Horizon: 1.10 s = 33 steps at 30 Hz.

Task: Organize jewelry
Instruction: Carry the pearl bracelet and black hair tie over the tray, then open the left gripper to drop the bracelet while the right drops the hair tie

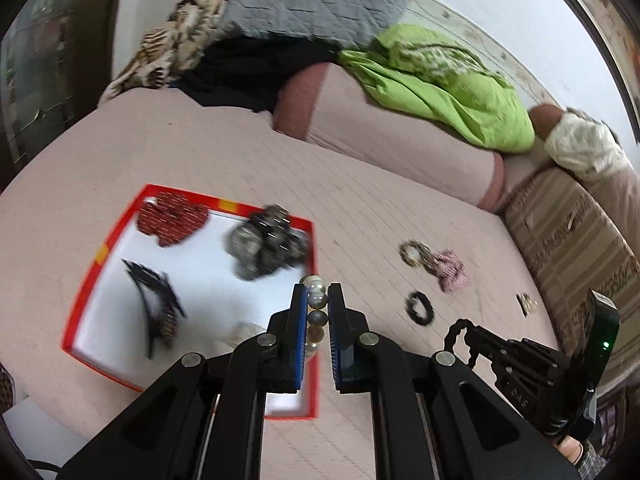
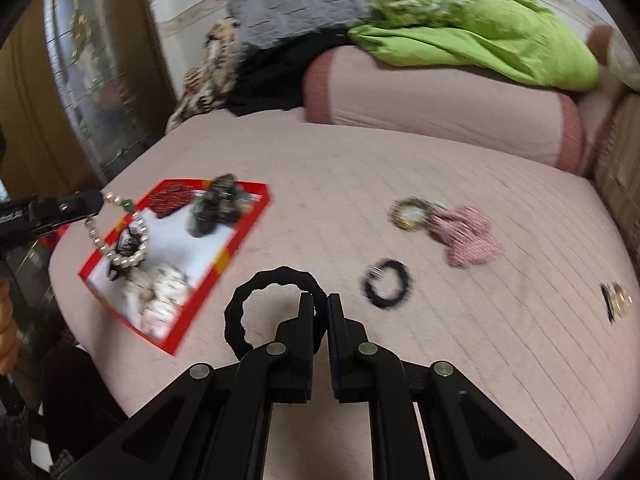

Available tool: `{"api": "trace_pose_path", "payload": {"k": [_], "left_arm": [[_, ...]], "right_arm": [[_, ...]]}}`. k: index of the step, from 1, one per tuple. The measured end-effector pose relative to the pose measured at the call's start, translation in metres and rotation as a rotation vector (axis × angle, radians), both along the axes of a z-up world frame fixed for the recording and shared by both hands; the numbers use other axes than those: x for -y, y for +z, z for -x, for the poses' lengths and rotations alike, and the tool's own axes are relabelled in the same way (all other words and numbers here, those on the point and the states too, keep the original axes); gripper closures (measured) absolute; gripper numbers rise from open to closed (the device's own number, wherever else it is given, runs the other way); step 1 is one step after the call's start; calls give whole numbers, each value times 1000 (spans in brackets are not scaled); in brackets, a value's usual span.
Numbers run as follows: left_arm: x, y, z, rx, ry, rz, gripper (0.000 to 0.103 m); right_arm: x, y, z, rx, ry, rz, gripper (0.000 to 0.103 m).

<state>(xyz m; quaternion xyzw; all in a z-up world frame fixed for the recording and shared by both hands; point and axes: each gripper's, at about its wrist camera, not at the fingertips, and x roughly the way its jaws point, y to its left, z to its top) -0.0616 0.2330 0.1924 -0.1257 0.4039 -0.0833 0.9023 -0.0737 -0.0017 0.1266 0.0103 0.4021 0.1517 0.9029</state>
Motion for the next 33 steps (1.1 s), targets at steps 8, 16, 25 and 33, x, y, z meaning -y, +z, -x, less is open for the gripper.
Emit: {"api": "trace_pose_path", "payload": {"k": [8,16,25,33], "left_arm": [[-38,-17,-42,-64,34,-38,93],[-68,-61,-89,-156,85,-40,93],[-91,-87,-107,-207,144,-72,93],[-86,-76,-97,-182,168,-91,91]], "right_arm": [[-74,4,-39,-38,125,-40,96],[-141,-31,-87,-97,177,19,96],[-174,-71,-109,-173,209,58,95],[-173,-65,-94,-123,229,90,73]]}}
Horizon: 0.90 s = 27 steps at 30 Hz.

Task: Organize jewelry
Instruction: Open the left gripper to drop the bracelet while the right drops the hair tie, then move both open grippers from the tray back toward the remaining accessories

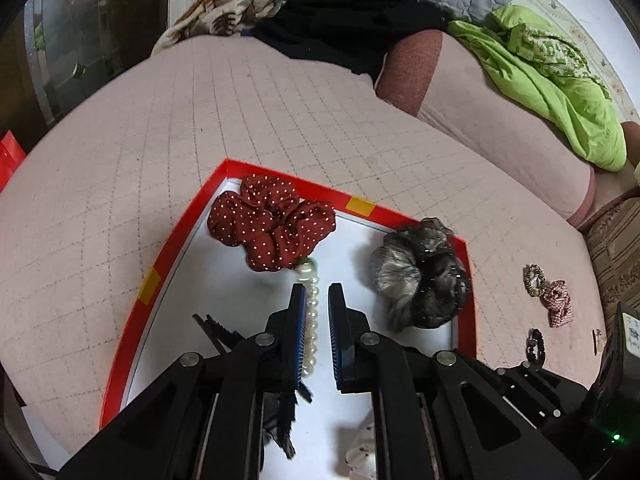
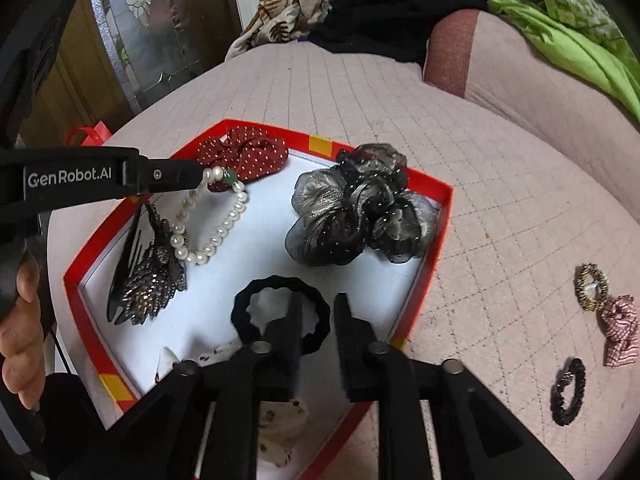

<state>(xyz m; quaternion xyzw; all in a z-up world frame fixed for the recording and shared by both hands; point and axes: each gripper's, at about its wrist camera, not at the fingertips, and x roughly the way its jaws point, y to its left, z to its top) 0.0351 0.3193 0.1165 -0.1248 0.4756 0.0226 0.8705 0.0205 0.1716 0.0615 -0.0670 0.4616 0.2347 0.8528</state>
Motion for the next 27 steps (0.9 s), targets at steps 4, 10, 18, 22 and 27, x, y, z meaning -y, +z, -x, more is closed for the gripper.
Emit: {"api": "trace_pose_path", "payload": {"k": [4,10,18,22,27], "left_arm": [[9,18,18,45,25,-22,65],[26,50,51,103,32,-31,63],[63,67,91,131,17,-15,55],[86,64,111,123,0,21,48],[118,56,124,96,-39,-21,47]], "right_arm": [[14,18,17,43,-12,-32,66],[49,37,45,62,-43,-86,64],[113,51,89,110,-140,-125,52],[153,42,107,97,-206,-102,48],[206,27,119,53,-339,-138,47]]}}
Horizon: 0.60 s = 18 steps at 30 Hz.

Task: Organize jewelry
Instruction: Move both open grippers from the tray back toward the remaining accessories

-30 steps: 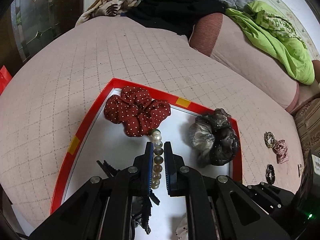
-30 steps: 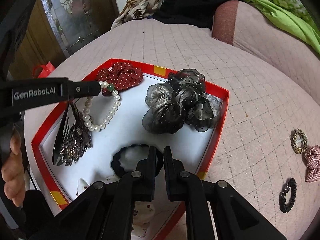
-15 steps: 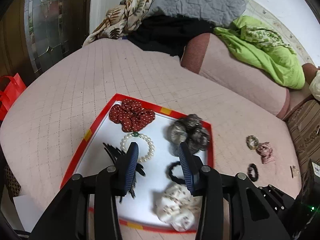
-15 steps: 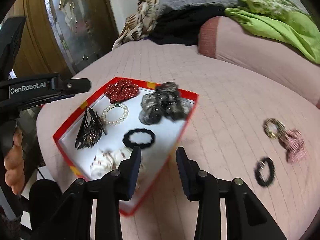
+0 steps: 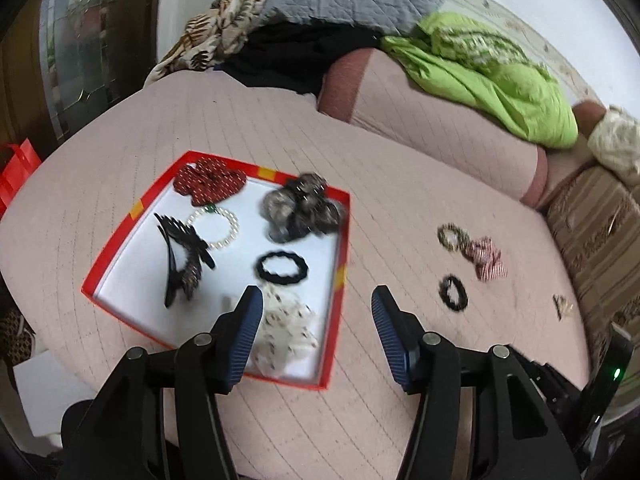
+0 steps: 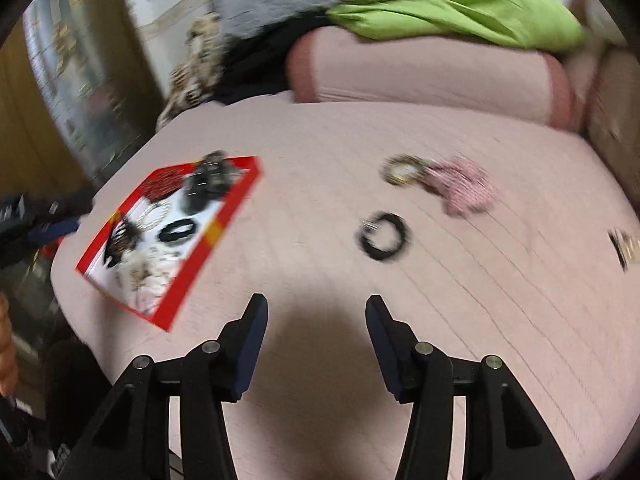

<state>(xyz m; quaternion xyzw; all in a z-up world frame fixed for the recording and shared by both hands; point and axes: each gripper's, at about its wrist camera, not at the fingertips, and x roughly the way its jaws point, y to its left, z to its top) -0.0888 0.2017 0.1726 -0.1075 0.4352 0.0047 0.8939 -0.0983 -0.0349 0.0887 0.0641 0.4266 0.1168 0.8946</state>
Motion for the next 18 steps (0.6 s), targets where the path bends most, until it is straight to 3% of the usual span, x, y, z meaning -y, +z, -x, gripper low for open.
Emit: {"api": "trace_pose_path", "payload": {"k": [5,10,13,18], "left_arm": [[32,4,12,1,-49,-63,47],[55,9,23,18,-78,-93,47],[70,7,30,24,-103,-106,41],[98,-10,32,1,-167,-152,40]], "right_arm": [[44,-16,5,-43,-127,-51,47],[70,-15,14,-27,-209,-101,47],[77,-14,22,-20,-233,-101,47],[84,-20,26,-8,-270,-59,43]]}}
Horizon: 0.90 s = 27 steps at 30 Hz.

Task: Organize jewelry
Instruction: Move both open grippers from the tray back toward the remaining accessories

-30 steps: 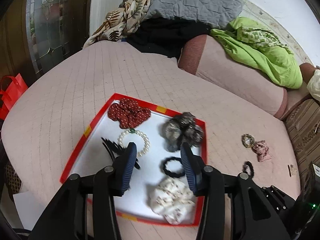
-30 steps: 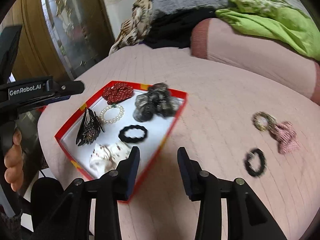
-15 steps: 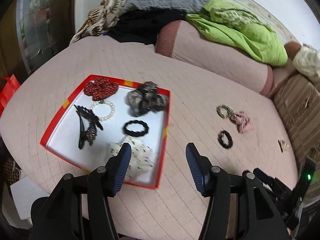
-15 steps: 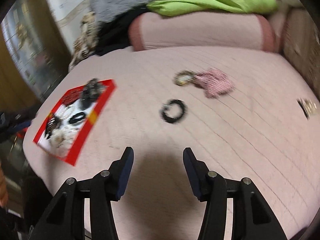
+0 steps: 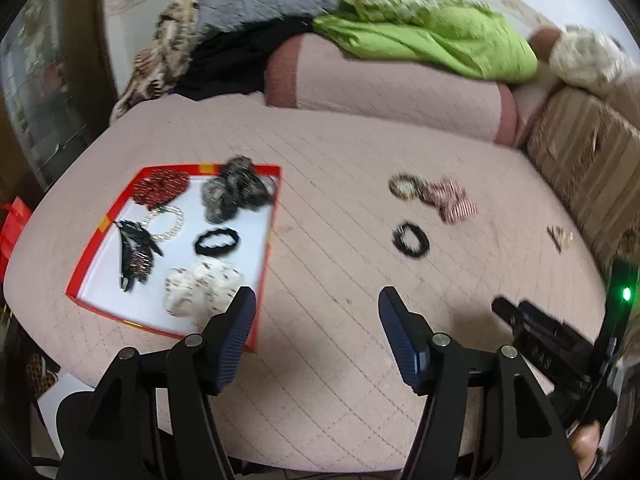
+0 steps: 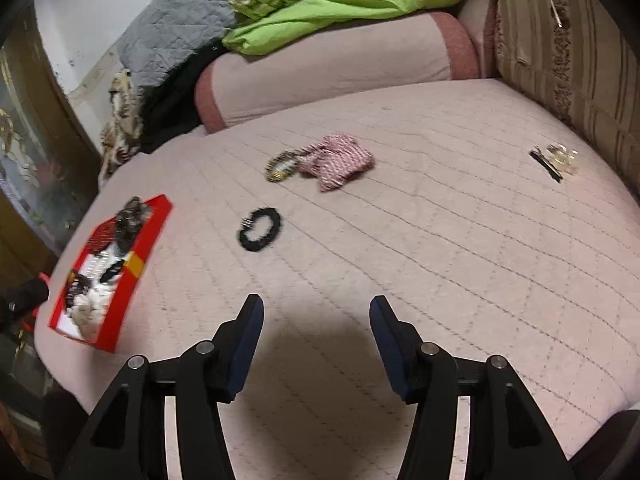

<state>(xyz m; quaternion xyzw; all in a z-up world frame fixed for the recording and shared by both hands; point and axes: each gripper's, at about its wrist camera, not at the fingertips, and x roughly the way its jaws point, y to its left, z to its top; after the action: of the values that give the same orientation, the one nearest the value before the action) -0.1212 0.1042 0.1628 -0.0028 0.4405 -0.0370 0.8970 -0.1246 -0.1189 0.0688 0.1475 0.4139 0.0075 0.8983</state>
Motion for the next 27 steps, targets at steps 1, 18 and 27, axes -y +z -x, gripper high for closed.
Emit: {"api": "trace_pose_path", "payload": {"k": [1,18,27], "left_arm": [[4,-3,0,-7,-14,-5,40],[17,-26,-7,-28,-66,-31,40],[33,-38,-51,-83,-113,9,40]], "right_arm": [[1,-2,-2,-14,-2,-10,43],[2,-8,-4,-16,-14,22,43],[23,1,-32,-25,-15,29,43]]}}
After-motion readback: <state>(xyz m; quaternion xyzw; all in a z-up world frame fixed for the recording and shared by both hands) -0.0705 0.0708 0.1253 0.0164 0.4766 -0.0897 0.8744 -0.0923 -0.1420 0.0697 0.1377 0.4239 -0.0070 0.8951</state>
